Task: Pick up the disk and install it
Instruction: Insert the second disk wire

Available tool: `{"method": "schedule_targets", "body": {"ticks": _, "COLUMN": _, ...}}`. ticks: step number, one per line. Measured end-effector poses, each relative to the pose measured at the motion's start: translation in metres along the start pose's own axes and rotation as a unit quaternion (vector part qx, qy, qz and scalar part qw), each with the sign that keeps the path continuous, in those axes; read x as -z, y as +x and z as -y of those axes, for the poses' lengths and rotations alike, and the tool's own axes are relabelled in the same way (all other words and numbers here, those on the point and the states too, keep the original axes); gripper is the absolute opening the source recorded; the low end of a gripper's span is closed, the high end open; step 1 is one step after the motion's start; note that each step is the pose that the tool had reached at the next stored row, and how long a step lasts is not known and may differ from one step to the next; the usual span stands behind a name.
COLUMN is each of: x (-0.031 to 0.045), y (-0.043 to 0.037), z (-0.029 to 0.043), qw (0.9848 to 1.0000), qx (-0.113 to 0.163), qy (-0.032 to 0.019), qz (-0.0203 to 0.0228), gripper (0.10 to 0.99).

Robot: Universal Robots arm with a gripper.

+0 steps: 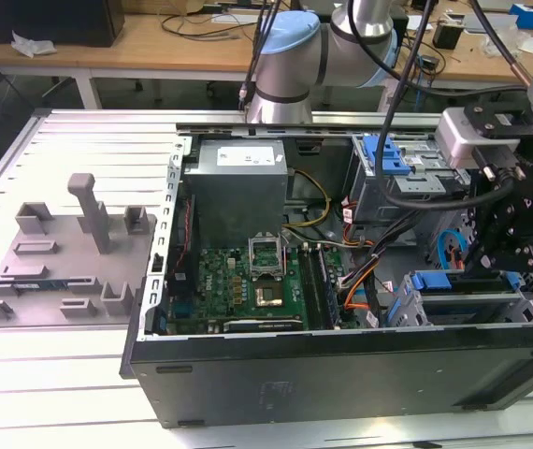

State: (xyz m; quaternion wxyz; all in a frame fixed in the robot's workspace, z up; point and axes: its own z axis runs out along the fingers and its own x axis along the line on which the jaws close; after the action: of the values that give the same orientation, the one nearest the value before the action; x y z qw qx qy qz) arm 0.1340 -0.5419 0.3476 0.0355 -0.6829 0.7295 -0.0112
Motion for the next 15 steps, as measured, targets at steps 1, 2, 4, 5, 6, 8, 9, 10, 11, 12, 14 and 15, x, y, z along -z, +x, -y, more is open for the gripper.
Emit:
{"method": "schedule_targets", "body": {"ticks": 1, "x": -0.0003, "y": 0.0000, "z": 0.0000, "qw": 1.0000, "qx": 0.000, "qy": 0.0000, "qz": 0.0000, "gripper": 0.161}}
{"method": "schedule_targets", "body": {"ticks": 2, "x": -0.0005, "y": 0.0000, "z": 0.0000, "qw": 1.0000, "qx": 0.000, "qy": 0.0000, "qz": 0.0000, "gripper": 0.161}}
{"method": "schedule_targets", "body": {"ticks": 4, "x": -0.0012, "y": 0.0000, "z": 0.0000, "qw": 1.0000, "qx": 0.000, "qy": 0.0000, "qz": 0.0000, "gripper": 0.161}}
{"method": "schedule_targets", "body": {"ticks": 5, "x": -0.0016, "y": 0.0000, "z": 0.0000, "qw": 1.0000, "qx": 0.000, "qy": 0.0000, "qz": 0.0000, "gripper": 0.161}}
{"method": "schedule_targets", "body": {"ticks": 6, "x": -0.0018, "y": 0.0000, "z": 0.0001, "qw": 1.0000, "qx": 0.000, "qy": 0.0000, "qz": 0.0000, "gripper": 0.161}}
{"method": "schedule_targets", "body": {"ticks": 8, "x": -0.0024, "y": 0.0000, "z": 0.0001, "qw": 1.0000, "qx": 0.000, "qy": 0.0000, "qz": 0.0000, "gripper": 0.161}}
{"method": "schedule_targets", "body": {"ticks": 9, "x": -0.0027, "y": -0.0001, "z": 0.0001, "qw": 1.0000, "qx": 0.000, "qy": 0.0000, "qz": 0.0000, "gripper": 0.161}}
{"method": "schedule_targets", "body": {"ticks": 10, "x": -0.0030, "y": -0.0002, "z": 0.0001, "qw": 1.0000, "qx": 0.000, "qy": 0.0000, "qz": 0.0000, "gripper": 0.161}}
{"method": "schedule_targets", "body": {"ticks": 11, "x": -0.0035, "y": -0.0004, "z": 0.0000, "qw": 1.0000, "qx": 0.000, "qy": 0.0000, "qz": 0.0001, "gripper": 0.161}}
{"method": "schedule_targets", "body": {"ticks": 12, "x": -0.0039, "y": -0.0005, "z": 0.0000, "qw": 1.0000, "qx": 0.000, "qy": 0.0000, "qz": 0.0000, "gripper": 0.161}}
{"method": "schedule_targets", "body": {"ticks": 14, "x": -0.0046, "y": -0.0008, "z": 0.0000, "qw": 1.0000, "qx": 0.001, "qy": 0.0000, "qz": 0.0001, "gripper": 0.161}}
{"method": "schedule_targets", "body": {"ticks": 15, "x": -0.0049, "y": -0.0009, "z": 0.0000, "qw": 1.0000, "qx": 0.001, "qy": -0.0001, "qz": 0.0001, "gripper": 0.161}}
